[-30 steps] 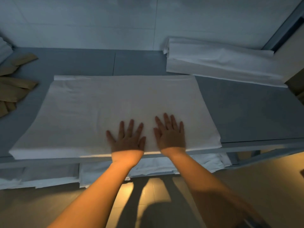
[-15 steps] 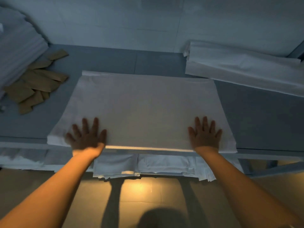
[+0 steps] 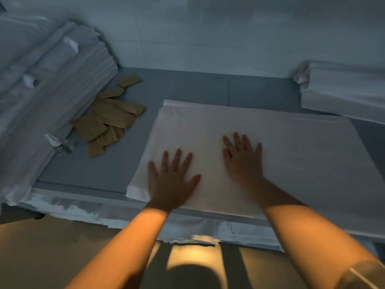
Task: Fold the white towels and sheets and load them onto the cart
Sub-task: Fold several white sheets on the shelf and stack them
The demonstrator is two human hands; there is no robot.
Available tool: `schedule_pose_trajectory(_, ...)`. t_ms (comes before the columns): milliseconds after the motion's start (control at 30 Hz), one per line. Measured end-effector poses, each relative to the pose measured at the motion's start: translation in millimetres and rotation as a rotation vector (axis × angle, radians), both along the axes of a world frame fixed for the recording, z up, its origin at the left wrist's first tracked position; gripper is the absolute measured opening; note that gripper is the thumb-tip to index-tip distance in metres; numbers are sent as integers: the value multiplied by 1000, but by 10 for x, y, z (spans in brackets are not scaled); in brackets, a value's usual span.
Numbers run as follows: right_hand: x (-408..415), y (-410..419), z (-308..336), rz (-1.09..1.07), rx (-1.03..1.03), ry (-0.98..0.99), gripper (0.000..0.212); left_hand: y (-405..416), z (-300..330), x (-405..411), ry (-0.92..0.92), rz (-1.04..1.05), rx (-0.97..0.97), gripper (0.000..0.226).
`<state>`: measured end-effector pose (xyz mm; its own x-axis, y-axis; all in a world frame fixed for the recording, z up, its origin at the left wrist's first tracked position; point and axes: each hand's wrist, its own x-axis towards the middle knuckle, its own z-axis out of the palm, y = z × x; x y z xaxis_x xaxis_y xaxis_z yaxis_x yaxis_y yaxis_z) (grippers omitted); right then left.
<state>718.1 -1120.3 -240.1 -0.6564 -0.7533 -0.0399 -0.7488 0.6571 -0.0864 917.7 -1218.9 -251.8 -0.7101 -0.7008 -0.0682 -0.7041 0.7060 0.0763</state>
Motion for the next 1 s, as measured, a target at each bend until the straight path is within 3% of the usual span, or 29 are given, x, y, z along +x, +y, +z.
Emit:
schedule_pose_trajectory(233,-206,-323,75,-91,46,-11,51,-372,0,512,15,88,7,67)
schedule_pose_trajectory(400,-205,-358,33,-112,34,36,50,-338,-2,-398,116,-174,63,62)
schedule_pose_trajectory(467,-228,-368,-1,-121,34,53,50,-526,-9,-802,148,-188,54,59)
schedule_pose_trajectory(667,-300,-385,-88,-145,8,74,50,-1633,-7,-1244,113,-15,49,61)
schedule_pose_trajectory(800,-268,-404,-74,-148,-10,74,50,-1629,66,-1393,109,136,53,55)
schedule_pose_trajectory(900,-250,-391,-60,-161,-59,98,50,-1058,40,-1643,265,-248,2,55)
schedule_pose_trajectory(967,-253,-367,-61,-179,-116,96,49,-807,19,-1780,250,-508,10,54)
schedule_pose_trajectory(1000,-255,-362,-64,-187,-142,92,48,-820,25,-1839,198,-539,6,53)
